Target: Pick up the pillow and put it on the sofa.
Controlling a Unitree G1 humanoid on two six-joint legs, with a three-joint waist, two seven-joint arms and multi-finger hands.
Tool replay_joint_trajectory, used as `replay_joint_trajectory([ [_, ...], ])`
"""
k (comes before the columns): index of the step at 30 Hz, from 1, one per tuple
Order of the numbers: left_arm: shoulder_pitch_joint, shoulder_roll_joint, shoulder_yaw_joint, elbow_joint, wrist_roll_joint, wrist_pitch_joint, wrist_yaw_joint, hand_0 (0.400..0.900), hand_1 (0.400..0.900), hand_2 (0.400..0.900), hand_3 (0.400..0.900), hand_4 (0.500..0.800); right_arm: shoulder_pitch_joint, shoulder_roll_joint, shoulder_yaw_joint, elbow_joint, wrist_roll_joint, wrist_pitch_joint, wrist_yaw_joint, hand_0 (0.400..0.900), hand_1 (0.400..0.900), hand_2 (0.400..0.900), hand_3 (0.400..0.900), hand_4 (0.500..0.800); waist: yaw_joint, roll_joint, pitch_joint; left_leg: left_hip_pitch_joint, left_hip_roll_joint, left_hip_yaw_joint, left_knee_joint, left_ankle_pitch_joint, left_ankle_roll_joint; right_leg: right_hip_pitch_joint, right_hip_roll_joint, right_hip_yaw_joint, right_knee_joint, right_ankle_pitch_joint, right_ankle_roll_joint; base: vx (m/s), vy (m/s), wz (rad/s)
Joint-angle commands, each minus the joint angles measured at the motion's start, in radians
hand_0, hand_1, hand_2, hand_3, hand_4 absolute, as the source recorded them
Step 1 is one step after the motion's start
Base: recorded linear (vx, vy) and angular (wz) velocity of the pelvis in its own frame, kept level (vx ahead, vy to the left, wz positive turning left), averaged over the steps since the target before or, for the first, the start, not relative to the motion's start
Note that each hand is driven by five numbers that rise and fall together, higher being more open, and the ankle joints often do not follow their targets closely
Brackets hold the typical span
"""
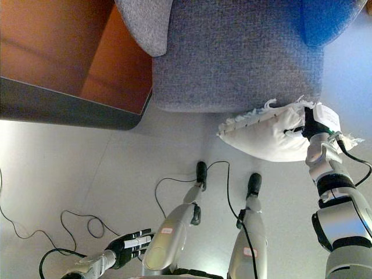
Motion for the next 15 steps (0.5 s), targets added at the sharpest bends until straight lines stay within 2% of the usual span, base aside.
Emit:
replay_joint_trajectory([
  [1,0.03,0.014,-0.057,0.036,-0.041,-0.001,0.009,0.9,0.9,0.9,0.9,0.8,-0.13,-0.141,0.064,-0.041,0.035,-0.011,-0.018,0.9,0.9,0.9,0.9,0.8,0.017,0.001,0.039,-0.005,-0.048,-0.028,0.031,-0.072,-0.043,-0.047,0.041,-0.038,0.042,-0.019,-0.051,-0.01,0.053,0.0],
  [7,0.04,0.006,-0.063,0.033,-0.048,-0.006,0.013,0.9,0.9,0.9,0.9,0.8,-0.182,-0.139,0.08,-0.046,0.083,0.003,0.011,0.9,0.9,0.9,0.9,0.8,0.026,0.018,0.039,-0.035,-0.051,-0.029,0.041,-0.068,-0.044,-0.082,0.035,-0.036,0.061,-0.021,-0.051,0.0,0.035,0.01],
  [10,0.045,0.003,-0.066,0.031,-0.04,-0.015,0.023,0.9,0.9,0.9,0.9,0.8,-0.212,-0.134,0.086,-0.048,0.123,-0.01,0.072,0.9,0.9,0.9,0.9,0.8,0.033,0.021,0.039,-0.051,-0.05,-0.03,0.042,-0.066,-0.044,-0.1,0.034,-0.036,0.066,-0.021,-0.05,0.0,0.0,0.0],
  [11,0.045,0.005,-0.064,0.033,-0.038,-0.02,0.025,0.9,0.9,0.9,0.9,0.8,-0.218,-0.133,0.088,-0.051,0.124,-0.013,0.088,0.769,0.769,0.769,0.769,0.721,0.034,0.021,0.039,-0.056,-0.049,-0.03,0.044,-0.066,-0.045,-0.104,0.034,-0.036,0.069,-0.022,-0.051,0.0,0.0,0.0],
  [12,0.045,0.007,-0.063,0.033,-0.039,-0.024,0.025,0.9,0.9,0.9,0.9,0.8,-0.227,-0.131,0.095,-0.057,0.122,-0.015,0.104,0.494,0.494,0.494,0.494,0.556,0.036,0.019,0.039,-0.059,-0.047,-0.03,0.043,-0.065,-0.045,-0.108,0.036,-0.036,0.07,-0.022,-0.051,0.0,0.0,0.0],
  [13,0.044,0.008,-0.062,0.032,-0.039,-0.025,0.026,0.9,0.9,0.9,0.9,0.8,-0.232,-0.131,0.101,-0.066,0.14,-0.012,0.12,0.4,0.4,0.4,0.4,0.5,0.037,0.017,0.039,-0.06,-0.046,-0.031,0.041,-0.065,-0.045,-0.109,0.036,-0.037,0.07,-0.023,-0.051,0.0,0.0,0.0],
  [15,0.045,0.012,-0.057,0.031,-0.033,-0.026,0.028,0.9,0.9,0.9,0.9,0.8,-0.229,-0.131,0.103,-0.081,0.163,-0.02,0.135,0.4,0.4,0.4,0.4,0.5,0.037,0.011,0.039,-0.06,-0.044,-0.033,0.041,-0.065,-0.045,-0.11,0.038,-0.039,0.072,-0.023,-0.051,0.0,-0.015,-0.02],
])
